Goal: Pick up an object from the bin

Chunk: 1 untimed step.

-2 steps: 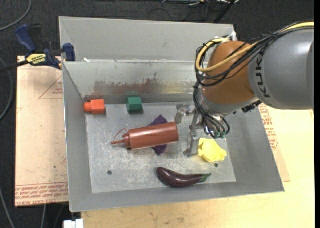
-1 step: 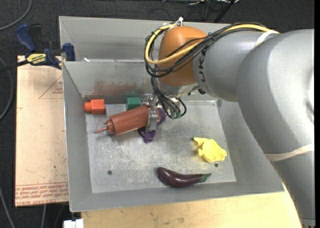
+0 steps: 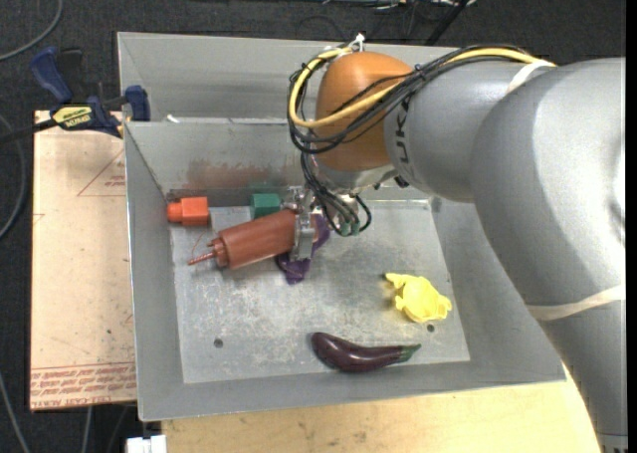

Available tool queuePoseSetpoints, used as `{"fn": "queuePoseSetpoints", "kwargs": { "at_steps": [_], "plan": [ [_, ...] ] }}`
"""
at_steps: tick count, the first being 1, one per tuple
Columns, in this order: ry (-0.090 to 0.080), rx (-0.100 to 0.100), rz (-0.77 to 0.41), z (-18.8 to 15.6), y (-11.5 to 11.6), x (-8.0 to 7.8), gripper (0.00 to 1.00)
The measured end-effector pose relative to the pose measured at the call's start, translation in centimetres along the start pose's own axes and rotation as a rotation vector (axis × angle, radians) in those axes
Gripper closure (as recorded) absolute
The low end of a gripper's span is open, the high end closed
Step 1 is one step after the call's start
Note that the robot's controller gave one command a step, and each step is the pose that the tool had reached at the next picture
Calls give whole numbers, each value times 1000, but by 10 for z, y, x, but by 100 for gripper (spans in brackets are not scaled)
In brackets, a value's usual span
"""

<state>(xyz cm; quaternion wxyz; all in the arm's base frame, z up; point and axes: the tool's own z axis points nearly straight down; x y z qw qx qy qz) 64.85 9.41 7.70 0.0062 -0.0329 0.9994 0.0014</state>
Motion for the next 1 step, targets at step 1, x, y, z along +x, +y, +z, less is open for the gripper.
{"fn": "queuePoseSetpoints", "kwargs": {
  "at_steps": [1],
  "plan": [
    [-1,0,-43,-200,-24,-4,100]
  ]
}}
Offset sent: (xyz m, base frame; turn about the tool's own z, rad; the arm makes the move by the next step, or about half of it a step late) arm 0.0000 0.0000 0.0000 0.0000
